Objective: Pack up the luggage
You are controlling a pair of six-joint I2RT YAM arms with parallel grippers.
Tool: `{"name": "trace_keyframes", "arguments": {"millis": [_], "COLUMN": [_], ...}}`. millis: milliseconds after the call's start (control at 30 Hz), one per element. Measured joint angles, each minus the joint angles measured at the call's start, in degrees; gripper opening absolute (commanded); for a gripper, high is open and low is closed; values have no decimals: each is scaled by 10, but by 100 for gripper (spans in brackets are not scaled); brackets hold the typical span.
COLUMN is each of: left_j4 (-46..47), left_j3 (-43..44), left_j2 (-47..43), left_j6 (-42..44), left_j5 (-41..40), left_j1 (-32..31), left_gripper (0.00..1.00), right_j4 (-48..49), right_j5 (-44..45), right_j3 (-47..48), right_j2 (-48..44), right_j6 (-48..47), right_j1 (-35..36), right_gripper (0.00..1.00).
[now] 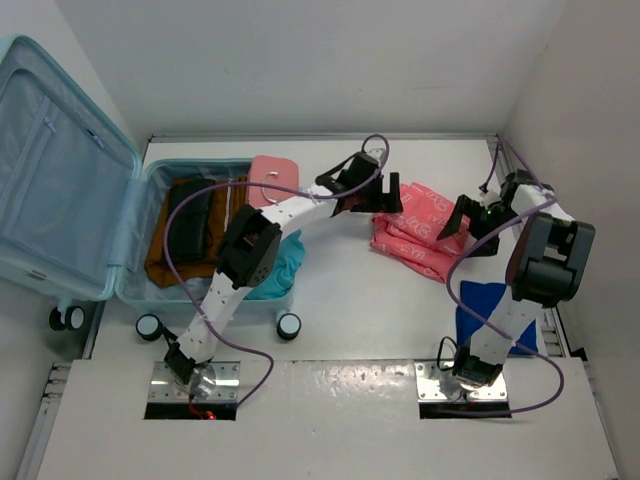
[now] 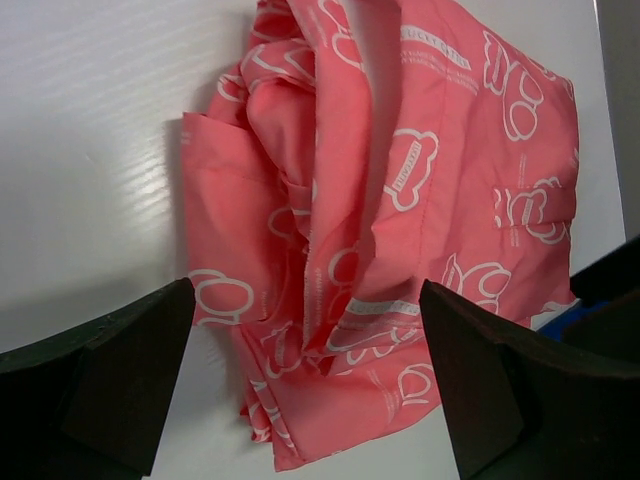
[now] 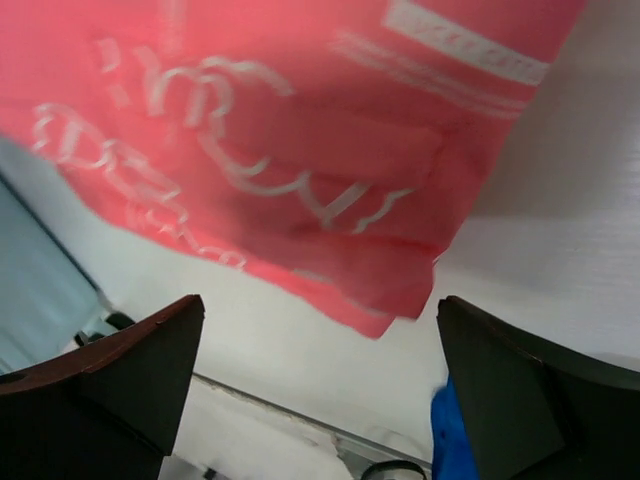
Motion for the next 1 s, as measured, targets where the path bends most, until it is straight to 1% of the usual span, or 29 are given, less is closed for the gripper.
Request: {"name": "trace_keyframes", "arguments": {"millis": [200, 533, 633, 667, 700, 733, 800, 833, 867, 967, 1000], "left_j4": [1, -7, -6, -3, 1, 7, 17, 19, 21, 26, 32], "left_j3": [0, 0, 0, 0, 0, -1, -5, -5, -7, -18, -24], "left_j2": [9, 35, 36, 36, 37, 37, 37, 38, 38, 40, 41], "left_j6": [1, 3, 3, 3, 2, 0, -4, -6, -6, -10, -12], "left_j5": [-10, -83, -85, -82, -75, -65, -46, -38, -31, -16, -14], "left_j1": [-14, -22, -24, -25, -25, -25, -25, -26, -26, -30, -32], "left_gripper": [100, 100, 100, 100, 100, 98, 86, 77, 61, 41, 30], "right_j4": [29, 51, 54, 55, 55, 58, 61, 64, 65, 65, 65], "right_j5": [21, 35, 37, 37, 37, 36, 33, 33, 31, 18, 12], "right_j3": [-14, -14, -14, -14, -14, -14, -14, -14, -13, -8, -6], "right_j2": [38, 64, 68, 70, 70, 72, 75, 77, 80, 89, 90], "right_j6": [46, 70, 72, 73, 74, 75, 77, 77, 78, 77, 77], "right_j1": [0, 6, 12, 13, 14, 17, 23, 27, 31, 39, 42], "right_gripper": [100, 100, 93, 86, 82, 73, 64, 59, 55, 33, 21]}}
